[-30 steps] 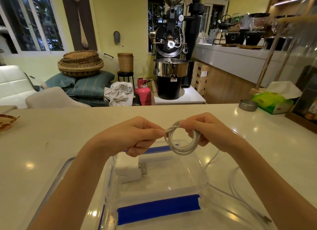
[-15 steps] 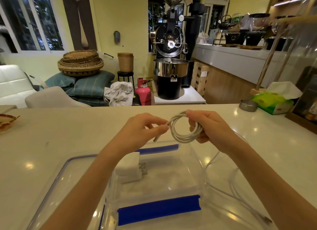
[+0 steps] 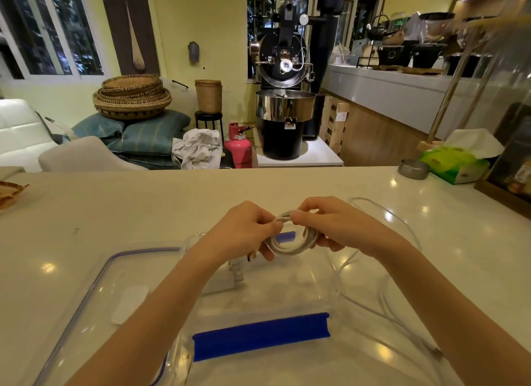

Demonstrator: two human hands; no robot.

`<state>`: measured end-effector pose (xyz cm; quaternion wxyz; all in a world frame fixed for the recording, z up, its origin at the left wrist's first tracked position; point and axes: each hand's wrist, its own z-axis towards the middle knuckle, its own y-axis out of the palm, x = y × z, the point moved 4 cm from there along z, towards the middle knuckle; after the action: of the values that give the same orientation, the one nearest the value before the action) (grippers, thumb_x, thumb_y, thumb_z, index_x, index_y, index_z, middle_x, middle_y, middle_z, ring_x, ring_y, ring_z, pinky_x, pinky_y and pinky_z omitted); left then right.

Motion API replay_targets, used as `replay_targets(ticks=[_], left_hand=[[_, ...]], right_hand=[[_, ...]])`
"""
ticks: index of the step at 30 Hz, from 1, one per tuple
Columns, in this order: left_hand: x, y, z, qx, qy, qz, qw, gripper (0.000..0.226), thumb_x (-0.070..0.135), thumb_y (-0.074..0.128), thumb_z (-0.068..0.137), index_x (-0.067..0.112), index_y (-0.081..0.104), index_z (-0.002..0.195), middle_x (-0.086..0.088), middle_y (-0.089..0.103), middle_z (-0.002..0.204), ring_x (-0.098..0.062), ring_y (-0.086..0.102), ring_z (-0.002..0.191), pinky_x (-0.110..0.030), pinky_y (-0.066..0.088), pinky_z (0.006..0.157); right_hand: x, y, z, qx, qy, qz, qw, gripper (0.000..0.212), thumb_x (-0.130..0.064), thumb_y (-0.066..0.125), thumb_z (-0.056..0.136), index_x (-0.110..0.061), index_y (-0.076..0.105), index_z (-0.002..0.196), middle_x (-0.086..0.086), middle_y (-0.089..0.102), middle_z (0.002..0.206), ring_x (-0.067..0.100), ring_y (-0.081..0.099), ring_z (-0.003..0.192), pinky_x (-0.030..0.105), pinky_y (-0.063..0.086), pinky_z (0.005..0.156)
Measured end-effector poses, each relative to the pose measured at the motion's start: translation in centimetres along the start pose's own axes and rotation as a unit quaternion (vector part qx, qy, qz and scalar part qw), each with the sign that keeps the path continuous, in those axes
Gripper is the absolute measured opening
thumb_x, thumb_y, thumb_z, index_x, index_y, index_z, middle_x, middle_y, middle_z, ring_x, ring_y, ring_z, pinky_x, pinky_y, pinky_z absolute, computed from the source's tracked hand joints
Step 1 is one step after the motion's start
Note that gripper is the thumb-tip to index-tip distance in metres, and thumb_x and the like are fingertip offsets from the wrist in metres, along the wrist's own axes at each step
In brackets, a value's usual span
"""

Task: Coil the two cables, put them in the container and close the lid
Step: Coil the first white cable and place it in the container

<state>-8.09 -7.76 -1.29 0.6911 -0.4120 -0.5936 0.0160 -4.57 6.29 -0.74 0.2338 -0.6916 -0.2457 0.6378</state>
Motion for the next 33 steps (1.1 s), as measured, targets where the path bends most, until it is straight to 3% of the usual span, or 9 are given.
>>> replay_targets(ticks=[4,7,13,17,21,23,27,31,33], left_hand=[[-0.7,0.2,0.3,-0.014,-0.018,0.019,1.000,0.023,0.020,0.052,0.090,0.003,0.067,0.094,-0.018,0.071,0.081,-0.016,0.067,0.057,-0.027,0.054,0.054],[-1.2,0.6,0.3,-0.045,-0.042,0.045,0.997,0.021,0.020,0.051,0.091,0.004,0.066,0.092,-0.015,0.070,0.075,-0.025,0.070,0.066,-0.026,0.055,0.056],[-1.7,1.9,1.1,-0.094,-0.069,0.174,0.978,0.022,0.016,0.047,0.092,0.003,0.060,0.081,-0.011,0.067,0.063,-0.011,0.061,0.044,-0.021,0.052,0.053],[-1.2,3.2,1.6,-0.093,-0.047,0.274,0.956,0.022,0.011,0.044,0.091,0.002,0.054,0.074,-0.010,0.057,0.064,-0.023,0.057,0.061,-0.036,0.052,0.068],[-1.1,3.9,1.8,-0.073,-0.033,0.354,0.932,0.017,0.011,0.044,0.091,0.005,0.051,0.076,-0.003,0.040,0.058,-0.019,0.045,0.056,-0.034,0.044,0.067],[-1.2,3.9,1.8,-0.060,-0.031,0.378,0.923,0.021,0.013,0.047,0.090,0.003,0.053,0.073,-0.003,0.037,0.058,-0.020,0.047,0.058,-0.036,0.046,0.069],[-1.0,3.7,1.4,-0.040,-0.023,0.410,0.911,0.025,0.019,0.050,0.090,-0.003,0.059,0.097,-0.007,0.046,0.068,-0.033,0.061,0.091,-0.036,0.048,0.075],[-1.1,2.9,1.2,-0.015,-0.008,0.413,0.911,0.026,0.018,0.049,0.090,0.001,0.060,0.106,-0.014,0.058,0.091,-0.026,0.057,0.081,-0.033,0.046,0.072],[-1.2,2.6,1.1,-0.014,0.000,0.399,0.917,0.026,0.020,0.050,0.089,0.005,0.063,0.107,-0.011,0.062,0.092,-0.023,0.059,0.080,-0.033,0.049,0.075]], right_hand=[[-0.2,-0.3,-0.2,-0.003,-0.037,-0.058,0.998,0.019,-0.033,0.056,0.085,-0.016,0.066,0.089,0.005,0.069,0.078,0.015,0.062,0.071,0.027,0.051,0.061],[-0.2,-0.2,-0.2,0.019,-0.052,-0.105,0.993,0.018,-0.028,0.063,0.080,-0.015,0.071,0.087,0.007,0.072,0.080,0.018,0.064,0.076,0.032,0.052,0.070],[0.1,1.7,0.1,0.033,-0.028,-0.248,0.968,0.018,-0.025,0.063,0.079,-0.008,0.065,0.086,0.008,0.069,0.082,0.022,0.062,0.078,0.032,0.048,0.066],[-0.4,2.5,0.3,0.062,-0.042,-0.386,0.919,0.019,-0.023,0.059,0.082,-0.008,0.060,0.092,0.007,0.060,0.083,0.022,0.052,0.073,0.029,0.038,0.059],[-0.4,3.7,0.4,0.076,-0.066,-0.472,0.876,0.017,-0.020,0.054,0.087,-0.007,0.058,0.097,0.011,0.060,0.097,0.025,0.048,0.097,0.029,0.029,0.057],[-0.3,4.2,0.6,0.081,-0.068,-0.492,0.864,0.014,-0.019,0.054,0.087,-0.007,0.058,0.094,0.011,0.062,0.099,0.025,0.047,0.103,0.030,0.030,0.061],[0.0,4.6,0.9,0.075,-0.068,-0.518,0.849,0.014,-0.020,0.055,0.087,-0.008,0.059,0.095,0.008,0.062,0.100,0.023,0.047,0.102,0.029,0.030,0.064],[0.2,4.4,1.0,0.093,-0.097,-0.492,0.860,0.012,-0.018,0.055,0.085,-0.009,0.061,0.091,0.009,0.063,0.096,0.022,0.046,0.089,0.026,0.030,0.056],[0.3,3.8,0.7,0.097,-0.112,-0.439,0.886,0.019,-0.023,0.055,0.086,-0.012,0.065,0.097,0.008,0.064,0.096,0.020,0.049,0.089,0.028,0.038,0.064]])
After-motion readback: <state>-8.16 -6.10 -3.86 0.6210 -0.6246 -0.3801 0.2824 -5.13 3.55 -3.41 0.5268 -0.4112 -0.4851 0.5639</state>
